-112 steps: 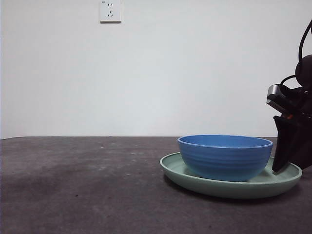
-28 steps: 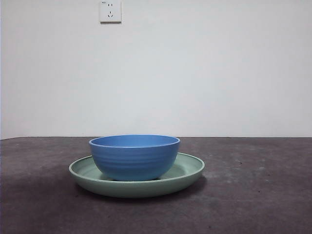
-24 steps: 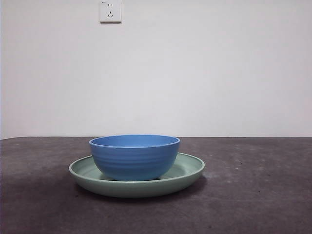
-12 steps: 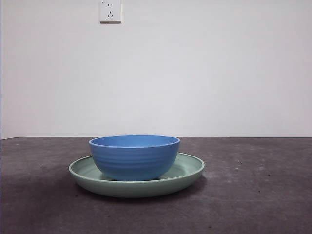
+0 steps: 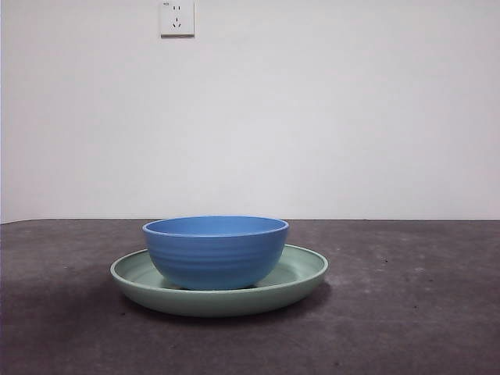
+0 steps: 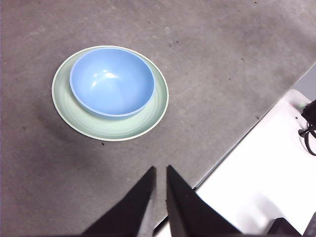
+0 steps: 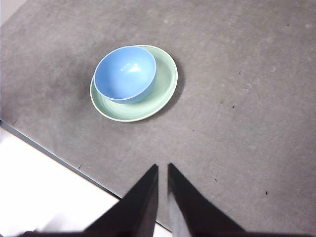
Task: Pick up the blue bowl, put it on the green plate, put it on desk
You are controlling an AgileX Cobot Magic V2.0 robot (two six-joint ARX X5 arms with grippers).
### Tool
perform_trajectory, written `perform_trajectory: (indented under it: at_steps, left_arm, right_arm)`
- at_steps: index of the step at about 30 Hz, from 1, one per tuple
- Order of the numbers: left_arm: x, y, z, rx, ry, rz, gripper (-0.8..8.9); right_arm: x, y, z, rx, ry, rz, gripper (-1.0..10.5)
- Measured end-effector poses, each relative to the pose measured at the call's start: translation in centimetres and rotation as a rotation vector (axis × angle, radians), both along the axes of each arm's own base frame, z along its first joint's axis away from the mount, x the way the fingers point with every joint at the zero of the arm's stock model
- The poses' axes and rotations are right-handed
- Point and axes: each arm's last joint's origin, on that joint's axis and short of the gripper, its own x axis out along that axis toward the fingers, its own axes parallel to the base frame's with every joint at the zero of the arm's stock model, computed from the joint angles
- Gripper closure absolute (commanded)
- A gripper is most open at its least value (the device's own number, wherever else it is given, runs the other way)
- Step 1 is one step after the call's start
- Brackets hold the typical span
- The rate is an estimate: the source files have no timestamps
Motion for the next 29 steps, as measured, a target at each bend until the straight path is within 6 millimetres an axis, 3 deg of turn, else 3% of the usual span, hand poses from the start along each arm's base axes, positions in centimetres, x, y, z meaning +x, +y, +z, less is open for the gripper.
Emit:
perform_trajectory:
  at_steps: [12, 16, 21, 25, 29]
  left_arm:
    - [0.2, 0.3, -0.5, -0.015, -0.016, 0.033, 7.82]
    - [0.6, 1.1, -2.0, -0.062, -0.058, 0.127, 7.82]
    - [2.1, 2.3, -6.3, -0.116, -0.243, 0.297, 7.82]
    - [3.1, 3.5, -11.8, -0.128, -0.350, 0.439, 7.82]
    - [3.3, 4.5, -17.4, -0.088, -0.312, 0.544, 7.82]
  right_arm:
    - [0.0, 0.0, 0.0, 0.000, 0.000, 0.000, 9.2]
    - [0.0, 0.0, 0.0, 0.000, 0.000, 0.000, 9.2]
    - [0.0, 0.0, 0.0, 0.000, 0.000, 0.000, 9.2]
    - [0.0, 0.0, 0.0, 0.000, 0.000, 0.000, 9.2]
    - [0.0, 0.0, 0.0, 0.000, 0.000, 0.000, 9.2]
